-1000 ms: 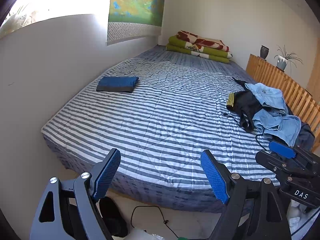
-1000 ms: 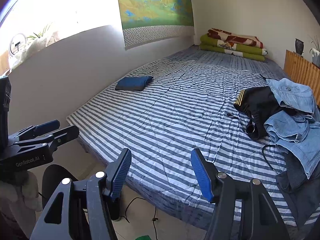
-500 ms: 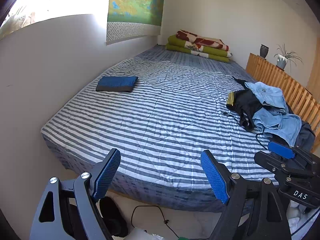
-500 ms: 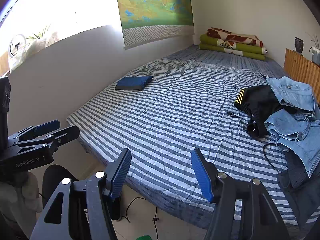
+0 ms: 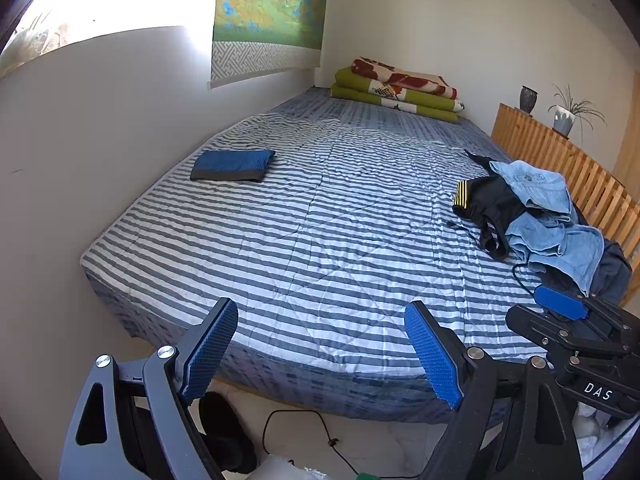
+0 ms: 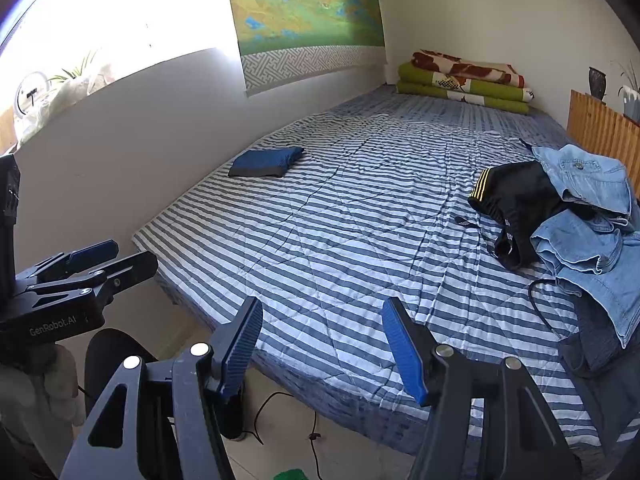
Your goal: Fold small clothes
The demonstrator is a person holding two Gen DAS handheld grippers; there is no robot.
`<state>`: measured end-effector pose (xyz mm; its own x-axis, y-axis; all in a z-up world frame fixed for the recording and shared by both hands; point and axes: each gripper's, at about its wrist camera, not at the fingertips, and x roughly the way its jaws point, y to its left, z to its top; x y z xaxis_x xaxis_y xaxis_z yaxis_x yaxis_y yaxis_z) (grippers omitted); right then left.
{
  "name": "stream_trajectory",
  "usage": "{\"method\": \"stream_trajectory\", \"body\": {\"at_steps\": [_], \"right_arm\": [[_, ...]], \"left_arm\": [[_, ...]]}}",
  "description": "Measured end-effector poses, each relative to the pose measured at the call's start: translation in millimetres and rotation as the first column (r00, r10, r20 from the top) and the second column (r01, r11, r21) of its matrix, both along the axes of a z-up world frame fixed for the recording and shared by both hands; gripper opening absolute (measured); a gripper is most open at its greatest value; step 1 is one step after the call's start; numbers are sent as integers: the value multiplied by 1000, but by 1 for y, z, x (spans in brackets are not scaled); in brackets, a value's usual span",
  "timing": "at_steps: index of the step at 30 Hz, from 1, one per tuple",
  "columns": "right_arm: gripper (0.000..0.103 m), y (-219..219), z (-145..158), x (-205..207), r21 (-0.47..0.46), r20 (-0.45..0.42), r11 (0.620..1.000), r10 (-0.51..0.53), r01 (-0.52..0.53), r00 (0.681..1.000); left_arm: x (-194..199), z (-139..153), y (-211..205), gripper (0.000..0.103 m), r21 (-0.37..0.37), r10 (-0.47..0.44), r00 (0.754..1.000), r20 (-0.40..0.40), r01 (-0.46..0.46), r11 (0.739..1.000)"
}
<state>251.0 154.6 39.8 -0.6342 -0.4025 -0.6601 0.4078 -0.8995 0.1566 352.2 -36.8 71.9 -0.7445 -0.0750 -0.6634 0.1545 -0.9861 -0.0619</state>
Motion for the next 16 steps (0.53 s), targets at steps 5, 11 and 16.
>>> {"method": "stream_trajectory", "body": {"at_steps": [5, 11, 16], "right_arm": [[58, -1, -1, 0, 1, 6, 1000, 1, -2, 1000], [59, -2, -2, 0, 0, 8, 1000, 0, 0, 1000], [59, -2, -2, 0, -1, 9, 1000, -1, 1, 1000]], "left_arm": [[-1, -1, -1, 89, 2, 1, 1000, 0, -1, 1000], [-1, -1, 0, 89, -8, -6, 1000, -4, 6, 1000], [-4, -6, -1, 90, 6, -2, 1000, 12, 2, 1000]]}}
